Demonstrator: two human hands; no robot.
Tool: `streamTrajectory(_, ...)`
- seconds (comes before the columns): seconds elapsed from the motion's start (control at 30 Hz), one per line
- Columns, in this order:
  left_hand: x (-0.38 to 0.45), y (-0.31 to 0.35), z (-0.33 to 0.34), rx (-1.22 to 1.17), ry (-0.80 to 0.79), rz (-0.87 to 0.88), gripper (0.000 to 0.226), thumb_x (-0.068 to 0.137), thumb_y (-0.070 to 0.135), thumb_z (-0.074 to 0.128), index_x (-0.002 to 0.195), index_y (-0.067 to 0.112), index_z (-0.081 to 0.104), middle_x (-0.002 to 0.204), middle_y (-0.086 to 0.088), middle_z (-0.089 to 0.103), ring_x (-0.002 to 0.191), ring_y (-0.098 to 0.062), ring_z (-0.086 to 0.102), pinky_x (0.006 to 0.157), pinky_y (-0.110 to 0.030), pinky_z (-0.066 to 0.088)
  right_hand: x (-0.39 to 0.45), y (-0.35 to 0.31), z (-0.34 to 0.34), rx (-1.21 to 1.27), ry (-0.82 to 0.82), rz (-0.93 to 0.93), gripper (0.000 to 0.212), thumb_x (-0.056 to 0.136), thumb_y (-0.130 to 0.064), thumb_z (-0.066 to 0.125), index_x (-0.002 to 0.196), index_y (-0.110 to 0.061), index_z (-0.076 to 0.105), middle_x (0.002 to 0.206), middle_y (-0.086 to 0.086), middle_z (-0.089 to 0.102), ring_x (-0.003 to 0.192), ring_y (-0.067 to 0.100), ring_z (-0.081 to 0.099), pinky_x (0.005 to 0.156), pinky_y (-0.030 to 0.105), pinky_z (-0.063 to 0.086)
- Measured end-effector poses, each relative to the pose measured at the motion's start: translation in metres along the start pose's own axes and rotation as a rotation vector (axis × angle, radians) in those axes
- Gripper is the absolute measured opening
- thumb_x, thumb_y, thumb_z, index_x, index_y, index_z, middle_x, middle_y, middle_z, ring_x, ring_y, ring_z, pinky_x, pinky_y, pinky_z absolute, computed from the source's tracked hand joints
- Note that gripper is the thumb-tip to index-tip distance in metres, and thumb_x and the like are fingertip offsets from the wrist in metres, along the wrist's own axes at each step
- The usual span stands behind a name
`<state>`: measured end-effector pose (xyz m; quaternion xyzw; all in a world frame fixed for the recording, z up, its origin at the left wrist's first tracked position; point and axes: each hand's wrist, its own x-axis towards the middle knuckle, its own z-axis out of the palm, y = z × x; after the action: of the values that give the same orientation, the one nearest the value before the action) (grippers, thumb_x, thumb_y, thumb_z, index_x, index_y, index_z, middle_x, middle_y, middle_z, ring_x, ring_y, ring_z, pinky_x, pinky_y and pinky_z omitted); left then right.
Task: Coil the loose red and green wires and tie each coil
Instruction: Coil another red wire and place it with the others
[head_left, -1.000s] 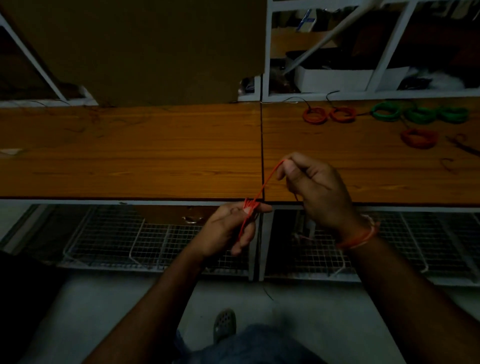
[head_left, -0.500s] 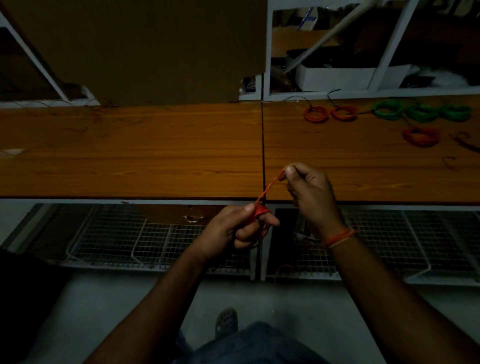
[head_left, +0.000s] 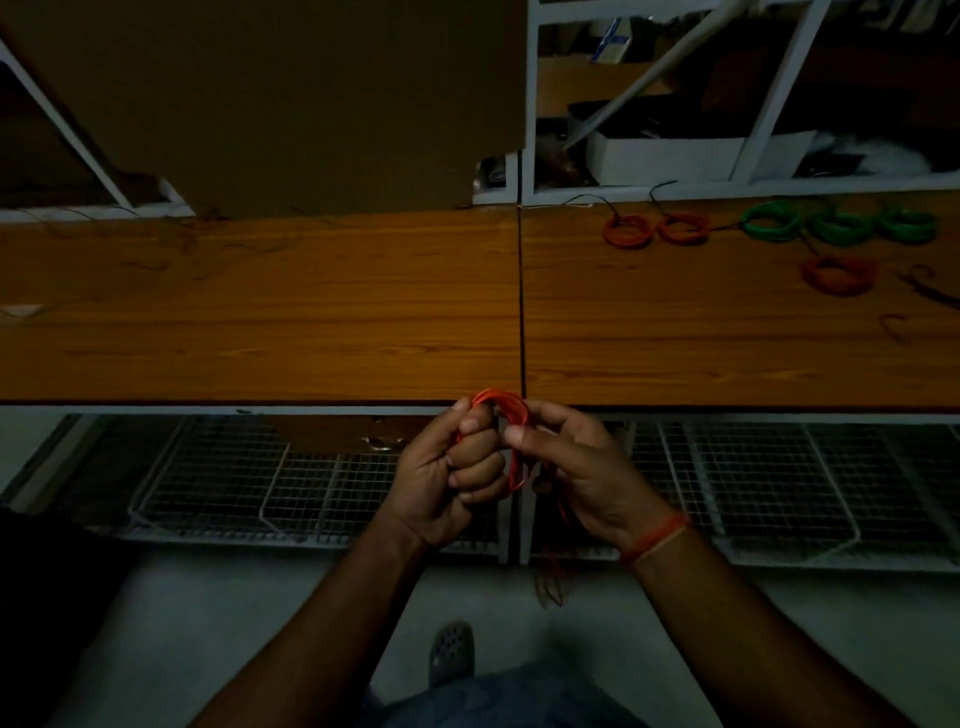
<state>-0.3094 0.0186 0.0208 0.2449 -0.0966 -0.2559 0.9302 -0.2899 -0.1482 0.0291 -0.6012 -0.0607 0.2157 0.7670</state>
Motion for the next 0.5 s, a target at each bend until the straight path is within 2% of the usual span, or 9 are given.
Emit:
streamTrajectory(0.03, 0.000, -0.002, 0.001, 0.005, 0.022, 0.002, 0.029, 0.107, 0.033, 0.042, 0.089, 0.016, 0.056, 0.058, 0.009, 0.026, 0.042, -0.005, 0.017, 0.044, -0.022, 0.020, 0.002, 0.001, 0.000, -0.008, 0.019, 0.007, 0.028, 0.089, -0.011, 0.073, 0.117, -0.009, 0.071, 0.096, 0.004, 0.074, 0.083, 0.018, 0.065, 0.064, 0.031, 0.047)
streamTrajectory(0.07, 0.001, -0.003, 0.002, 0.006, 0.045, 0.006, 0.031, 0.107, 0.033, 0.040, 0.088, 0.016, 0.057, 0.057, 0.009, 0.026, 0.042, -0.005, 0.020, 0.043, -0.021, 0.021, 0.004, 0.001, 0.000, -0.003, 0.037, 0.022, 0.027, 0.087, -0.009, 0.072, 0.113, -0.007, 0.072, 0.090, 0.005, 0.072, 0.076, 0.020, 0.061, 0.059, 0.031, 0.041)
streamTrajectory(0.17, 0.002, -0.001, 0.001, -0.039, 0.051, 0.034, 0.029, 0.106, 0.030, 0.041, 0.088, 0.015, 0.058, 0.056, 0.011, 0.029, 0.043, -0.005, 0.027, 0.045, -0.020, 0.027, 0.007, -0.004, 0.002, 0.077, 0.060, 0.084, 0.018, 0.092, 0.000, 0.053, 0.100, -0.003, 0.069, 0.071, 0.001, 0.058, 0.057, 0.010, 0.044, 0.044, 0.022, 0.024)
streamTrajectory(0.27, 0.003, 0.002, 0.001, -0.066, 0.024, 0.049, 0.022, 0.104, 0.027, 0.048, 0.090, 0.013, 0.058, 0.058, 0.010, 0.032, 0.046, -0.006, 0.031, 0.049, -0.020, 0.032, 0.010, -0.015, 0.001, 0.165, -0.061, 0.135, 0.013, 0.090, -0.007, 0.049, 0.085, -0.008, 0.061, 0.065, 0.002, 0.047, 0.058, 0.013, 0.041, 0.051, 0.027, 0.033)
streamTrajectory(0.3, 0.003, 0.003, 0.002, -0.073, 0.030, 0.054, 0.022, 0.104, 0.026, 0.048, 0.090, 0.013, 0.058, 0.058, 0.011, 0.032, 0.046, -0.006, 0.031, 0.049, -0.020, 0.032, 0.011, -0.019, 0.001, 0.203, -0.105, 0.154, 0.007, 0.084, -0.012, 0.051, 0.084, -0.008, 0.058, 0.064, 0.002, 0.045, 0.059, 0.014, 0.042, 0.055, 0.029, 0.039)
streamTrajectory(0.37, 0.003, 0.001, 0.004, -0.085, 0.062, 0.062, 0.024, 0.102, 0.025, 0.045, 0.088, 0.013, 0.059, 0.057, 0.011, 0.031, 0.045, -0.005, 0.029, 0.047, -0.020, 0.030, 0.012, -0.020, -0.002, 0.243, -0.150, 0.196, 0.011, 0.077, -0.016, 0.052, 0.083, -0.009, 0.055, 0.064, 0.002, 0.045, 0.061, 0.015, 0.045, 0.061, 0.030, 0.046)
streamTrajectory(0.43, 0.004, -0.001, 0.006, -0.086, 0.082, 0.062, 0.024, 0.100, 0.025, 0.044, 0.086, 0.013, 0.060, 0.056, 0.012, 0.031, 0.044, -0.005, 0.027, 0.045, -0.020, 0.030, 0.010, -0.019, -0.008, 0.269, -0.186, 0.227, 0.009, 0.079, -0.016, 0.054, 0.085, -0.009, 0.056, 0.066, 0.002, 0.047, 0.065, 0.017, 0.052, 0.064, 0.031, 0.050)
streamTrajectory(0.5, 0.004, 0.000, 0.006, -0.088, 0.072, 0.059, 0.017, 0.098, 0.024, 0.052, 0.086, 0.013, 0.059, 0.056, 0.012, 0.031, 0.044, -0.005, 0.027, 0.044, -0.020, 0.030, 0.007, -0.019, -0.013, 0.285, -0.230, 0.236, 0.006, 0.085, -0.014, 0.054, 0.088, -0.010, 0.057, 0.071, 0.003, 0.050, 0.070, 0.020, 0.057, 0.062, 0.032, 0.053)
